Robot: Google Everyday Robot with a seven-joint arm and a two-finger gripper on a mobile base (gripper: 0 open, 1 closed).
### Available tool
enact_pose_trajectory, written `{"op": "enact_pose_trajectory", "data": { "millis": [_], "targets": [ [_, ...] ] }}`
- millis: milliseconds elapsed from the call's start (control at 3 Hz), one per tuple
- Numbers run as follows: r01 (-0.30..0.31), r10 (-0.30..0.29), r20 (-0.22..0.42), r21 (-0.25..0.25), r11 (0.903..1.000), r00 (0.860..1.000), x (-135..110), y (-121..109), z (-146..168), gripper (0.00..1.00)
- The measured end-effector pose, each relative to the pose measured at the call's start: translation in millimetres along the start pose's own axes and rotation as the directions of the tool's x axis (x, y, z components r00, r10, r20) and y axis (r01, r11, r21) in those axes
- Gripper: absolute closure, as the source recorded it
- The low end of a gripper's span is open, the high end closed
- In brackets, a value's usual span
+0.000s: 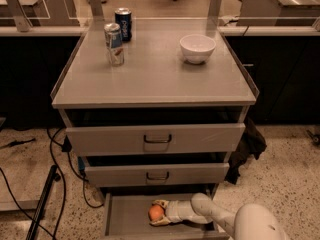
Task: Place orange into bottom drawer
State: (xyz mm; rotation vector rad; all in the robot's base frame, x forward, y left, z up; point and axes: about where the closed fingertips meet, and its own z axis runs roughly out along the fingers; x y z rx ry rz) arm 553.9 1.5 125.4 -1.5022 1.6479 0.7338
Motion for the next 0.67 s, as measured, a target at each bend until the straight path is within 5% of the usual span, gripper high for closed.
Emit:
{"op": "enact_pose_trajectory", "data": {
  "millis": [333,667],
  "targets": [
    [0.000,0.000,0.000,0.000,1.0000,1.000,0.0,0.1,0.1,0.00],
    [0.000,0.000,0.000,0.000,1.0000,1.000,0.0,0.1,0.1,0.00]
  ]
}}
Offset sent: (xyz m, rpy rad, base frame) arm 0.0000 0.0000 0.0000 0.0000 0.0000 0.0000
